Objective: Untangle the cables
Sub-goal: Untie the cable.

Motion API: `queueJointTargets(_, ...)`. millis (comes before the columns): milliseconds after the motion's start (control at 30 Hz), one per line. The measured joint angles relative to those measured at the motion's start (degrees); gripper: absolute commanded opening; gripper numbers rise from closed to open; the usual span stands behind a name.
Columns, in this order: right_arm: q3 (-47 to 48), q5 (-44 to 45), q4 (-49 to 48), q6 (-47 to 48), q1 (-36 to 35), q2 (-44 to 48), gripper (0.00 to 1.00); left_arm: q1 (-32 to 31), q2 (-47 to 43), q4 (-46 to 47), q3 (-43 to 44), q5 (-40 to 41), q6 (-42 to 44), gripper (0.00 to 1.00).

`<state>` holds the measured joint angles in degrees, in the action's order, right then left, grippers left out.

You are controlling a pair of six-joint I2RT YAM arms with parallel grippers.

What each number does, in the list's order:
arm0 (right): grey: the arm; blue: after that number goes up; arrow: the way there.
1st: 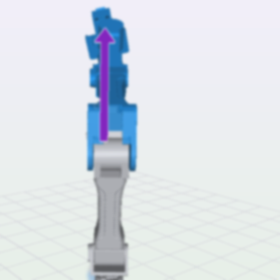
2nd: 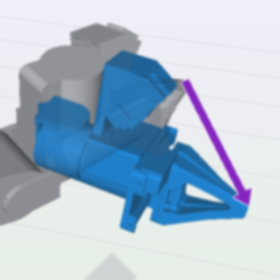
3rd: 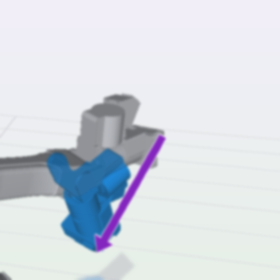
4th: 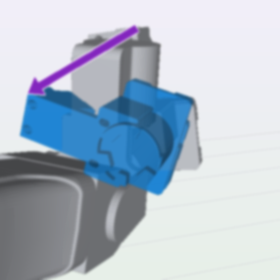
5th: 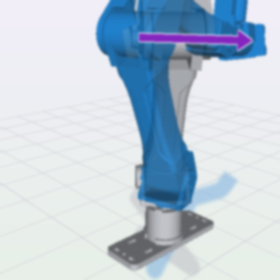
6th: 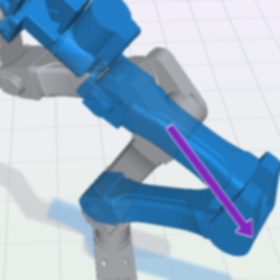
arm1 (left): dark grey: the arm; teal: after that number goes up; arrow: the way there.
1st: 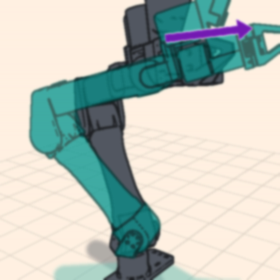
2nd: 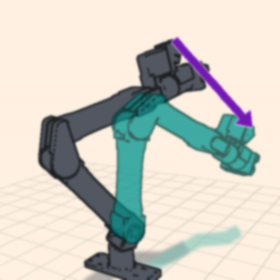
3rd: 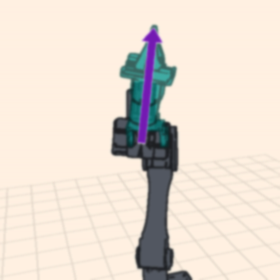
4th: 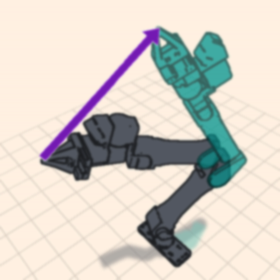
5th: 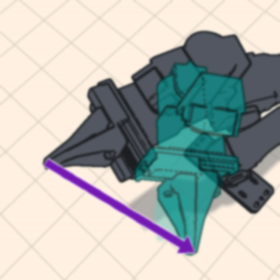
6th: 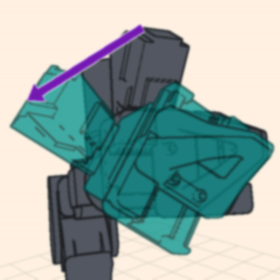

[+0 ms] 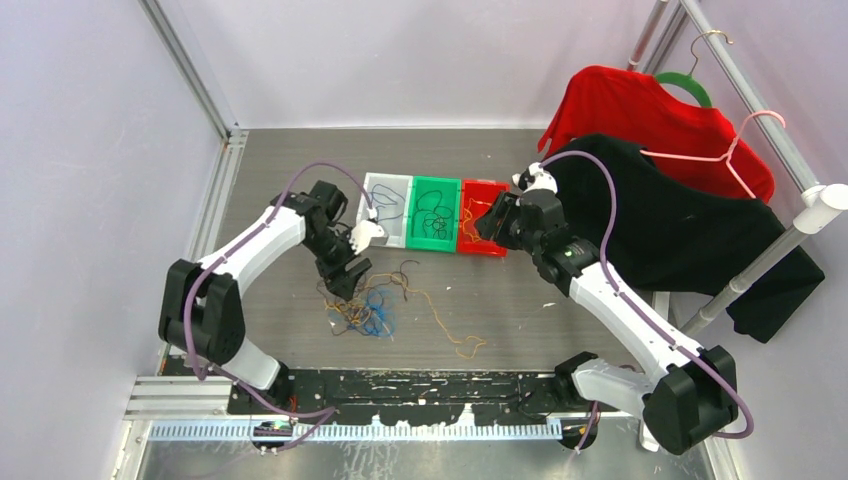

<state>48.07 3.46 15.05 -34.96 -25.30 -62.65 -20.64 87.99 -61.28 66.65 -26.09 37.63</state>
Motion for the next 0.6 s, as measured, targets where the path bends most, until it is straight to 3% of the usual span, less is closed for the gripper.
queueJointTargets(67,-0.20,-0.11,-0.07,-0.11,-0.11,0.02,0.54,-0.48,1.09,1.11,-1.07,1.05,-0.07,0.49)
queueJointTargets(233,-0.26,-0.20,-0.48,-0.15,-0.17,0.42,0.52,-0.87,4.31,2.49,-1.66,3.21,0.11,0.32)
queueJointTargets(400,-0.26,-0.83,-1.07,-0.35,-0.76,0.52,0.52,-1.18,5.77,0.76,1.09,3.74,-0.22,0.01)
queueJointTargets(600,-0.15,-1.57,-2.69,0.42,-4.52,0.35,0.63,-1.46,5.77,-4.74,14.43,3.82,-3.78,0.00)
